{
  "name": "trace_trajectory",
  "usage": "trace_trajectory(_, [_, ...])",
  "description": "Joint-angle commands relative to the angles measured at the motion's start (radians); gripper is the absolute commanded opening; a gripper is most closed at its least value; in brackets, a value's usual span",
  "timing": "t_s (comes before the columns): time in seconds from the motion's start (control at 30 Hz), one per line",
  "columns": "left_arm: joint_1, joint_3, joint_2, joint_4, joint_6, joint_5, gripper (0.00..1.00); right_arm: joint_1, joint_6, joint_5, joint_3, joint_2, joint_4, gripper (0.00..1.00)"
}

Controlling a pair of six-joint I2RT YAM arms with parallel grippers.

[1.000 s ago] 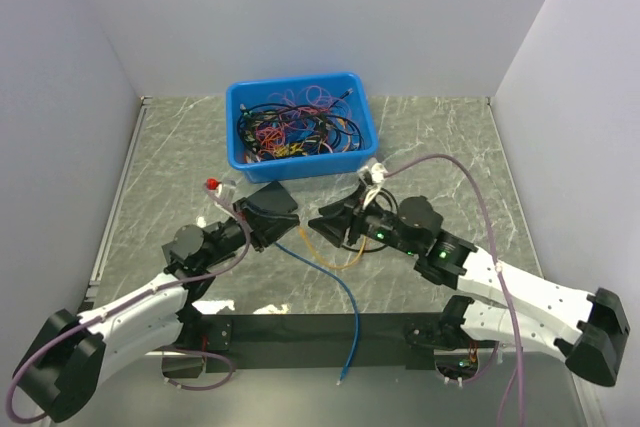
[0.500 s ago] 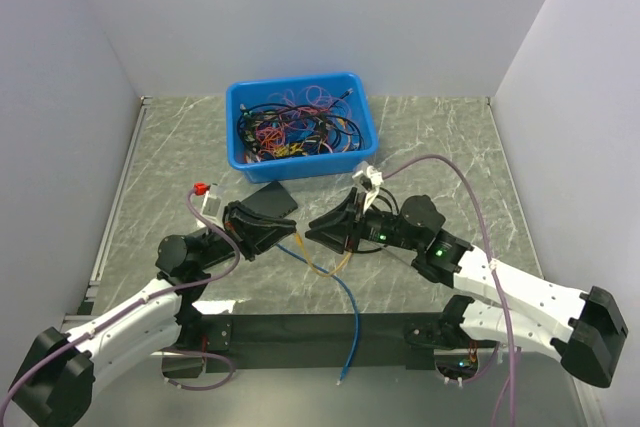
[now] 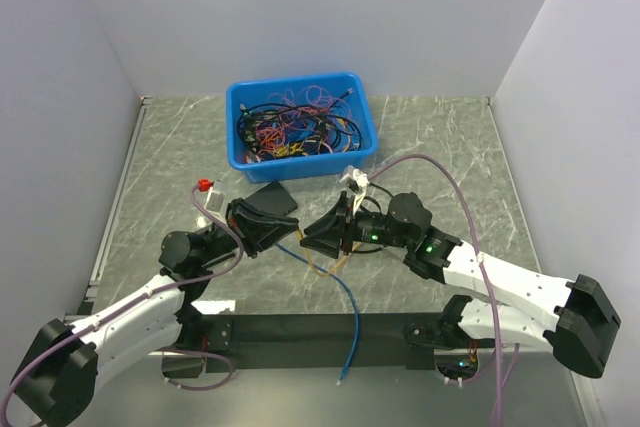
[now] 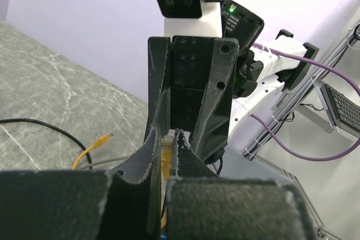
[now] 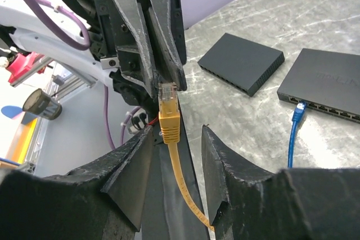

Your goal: Insert the plug into the switch port

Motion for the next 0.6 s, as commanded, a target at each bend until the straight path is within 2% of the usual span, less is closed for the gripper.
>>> trace_trajectory(0.0, [-0.004, 0.036, 0.001, 0.072, -0.013, 0.014, 0.00, -0.004, 0.000, -0.022, 0.017, 0.011, 0.061, 0.47])
trace_trajectory(0.57, [-0.004, -0.007, 0.018, 0.129, -0.036, -0.020, 0.01, -0.005, 0.026, -0.071, 0.011, 0.044, 0.123, 0.33])
